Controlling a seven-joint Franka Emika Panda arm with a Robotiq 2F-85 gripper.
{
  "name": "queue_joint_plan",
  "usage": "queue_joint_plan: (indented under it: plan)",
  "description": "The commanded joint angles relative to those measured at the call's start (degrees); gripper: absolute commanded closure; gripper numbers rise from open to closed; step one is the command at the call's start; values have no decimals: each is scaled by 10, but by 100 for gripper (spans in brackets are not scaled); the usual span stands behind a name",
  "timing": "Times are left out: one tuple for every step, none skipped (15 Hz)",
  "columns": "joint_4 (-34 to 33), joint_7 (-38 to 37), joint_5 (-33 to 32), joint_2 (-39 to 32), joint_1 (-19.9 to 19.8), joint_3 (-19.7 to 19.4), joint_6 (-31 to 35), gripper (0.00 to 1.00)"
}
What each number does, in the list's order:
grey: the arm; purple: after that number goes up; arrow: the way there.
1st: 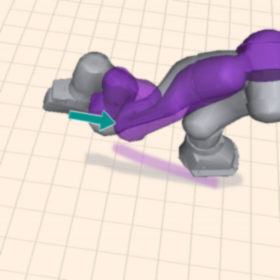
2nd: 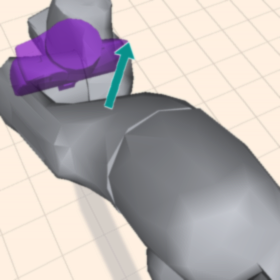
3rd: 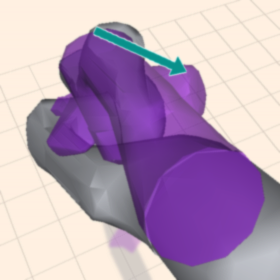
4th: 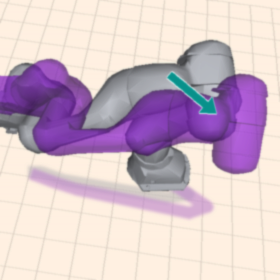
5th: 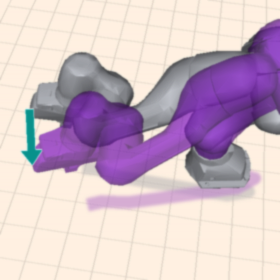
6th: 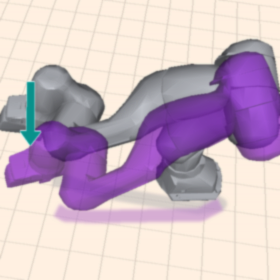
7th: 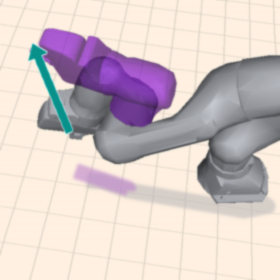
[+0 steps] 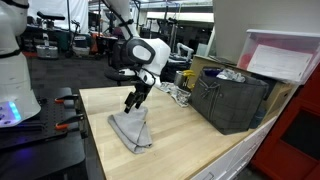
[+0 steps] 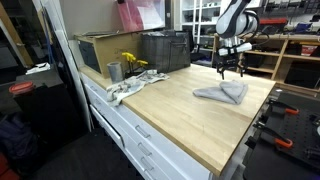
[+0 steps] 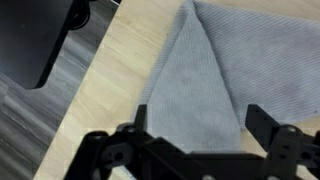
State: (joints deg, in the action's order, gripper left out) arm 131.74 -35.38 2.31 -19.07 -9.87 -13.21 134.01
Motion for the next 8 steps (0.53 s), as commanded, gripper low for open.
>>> queue_joint_plan:
  plan:
    - [-28, 24, 27, -23, 15, 15, 0, 0]
    - [-38, 24, 30, -34, 20, 20, 1, 0]
    - [-46, 24, 32, -44, 25, 24, 3, 0]
    - [-58, 25, 33, -57, 29, 28, 5, 0]
    - [-69, 26, 34, -68, 32, 31, 6, 0]
    - [-81, 28, 35, -81, 35, 33, 7, 0]
    - [-93, 29, 37, -93, 36, 36, 8, 0]
    - [-105, 31, 41, -105, 36, 39, 8, 0]
